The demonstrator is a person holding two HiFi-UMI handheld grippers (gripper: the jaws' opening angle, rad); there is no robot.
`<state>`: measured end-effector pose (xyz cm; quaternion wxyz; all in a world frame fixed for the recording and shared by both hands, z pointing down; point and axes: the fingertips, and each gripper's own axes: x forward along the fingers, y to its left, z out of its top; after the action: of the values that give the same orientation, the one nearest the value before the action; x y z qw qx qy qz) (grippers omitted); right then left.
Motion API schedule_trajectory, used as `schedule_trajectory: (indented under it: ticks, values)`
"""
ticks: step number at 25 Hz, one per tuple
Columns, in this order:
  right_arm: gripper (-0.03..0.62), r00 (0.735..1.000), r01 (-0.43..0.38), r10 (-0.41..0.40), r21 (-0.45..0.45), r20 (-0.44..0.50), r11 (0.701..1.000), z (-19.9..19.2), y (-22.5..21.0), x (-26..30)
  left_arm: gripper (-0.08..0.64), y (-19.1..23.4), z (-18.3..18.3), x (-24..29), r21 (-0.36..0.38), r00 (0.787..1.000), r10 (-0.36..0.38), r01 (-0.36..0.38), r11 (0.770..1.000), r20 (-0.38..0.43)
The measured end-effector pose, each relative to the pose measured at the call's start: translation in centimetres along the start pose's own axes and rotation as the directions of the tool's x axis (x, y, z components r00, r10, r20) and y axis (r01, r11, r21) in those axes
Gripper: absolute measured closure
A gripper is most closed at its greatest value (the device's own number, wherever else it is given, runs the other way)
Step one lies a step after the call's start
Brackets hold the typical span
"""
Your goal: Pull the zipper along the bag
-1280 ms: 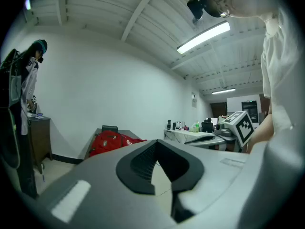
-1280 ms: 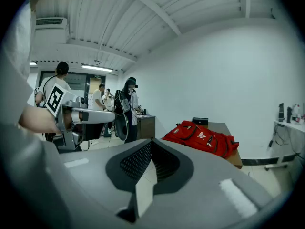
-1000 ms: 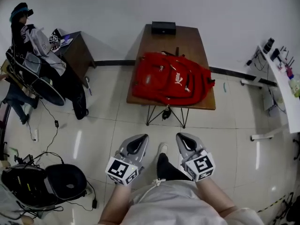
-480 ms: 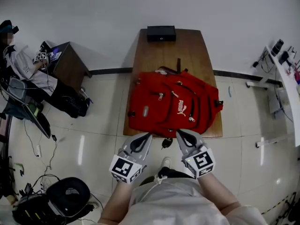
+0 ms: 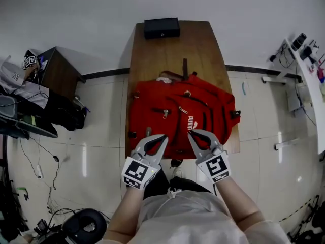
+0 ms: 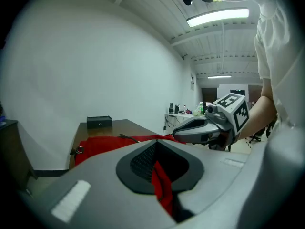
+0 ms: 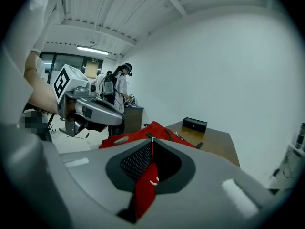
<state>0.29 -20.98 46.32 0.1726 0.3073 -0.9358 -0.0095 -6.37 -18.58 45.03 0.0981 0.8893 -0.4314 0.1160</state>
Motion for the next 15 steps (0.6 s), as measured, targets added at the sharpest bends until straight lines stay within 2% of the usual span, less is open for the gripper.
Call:
schedule_trajectory:
  ticks: [4,6,10,15]
  values:
    - [0.584,0.998,0.012,-0.012,-0.005,-0.068,1.000,-1.5,-1.6,3.0,0.552,2.6,-0.5,2.9,-0.009,0.999,-0.037,0.037,0.999,-0.025]
    - [0.549,0.994,0.021,-0.023,-0.014,-0.104,1.000,-2.2,-2.4,4.4,0.552,3.6,-0.6,4.6,-0.005,0.997,-0.065,0.064,0.998,-0.042]
    - [0.546,0.987,0.051,-0.054,-0.023,-0.149,0.998,-3.3,-3.9,6.8,0.552,5.2,-1.0,7.7,0.010,0.988,-0.117,0.119,0.993,-0.102]
    - [0.540,0.975,0.033,-0.059,-0.123,-0.213,0.992,-4.1,-5.1,9.1,0.552,6.6,-1.6,10.8,0.026,0.969,-0.172,0.179,0.984,-0.175]
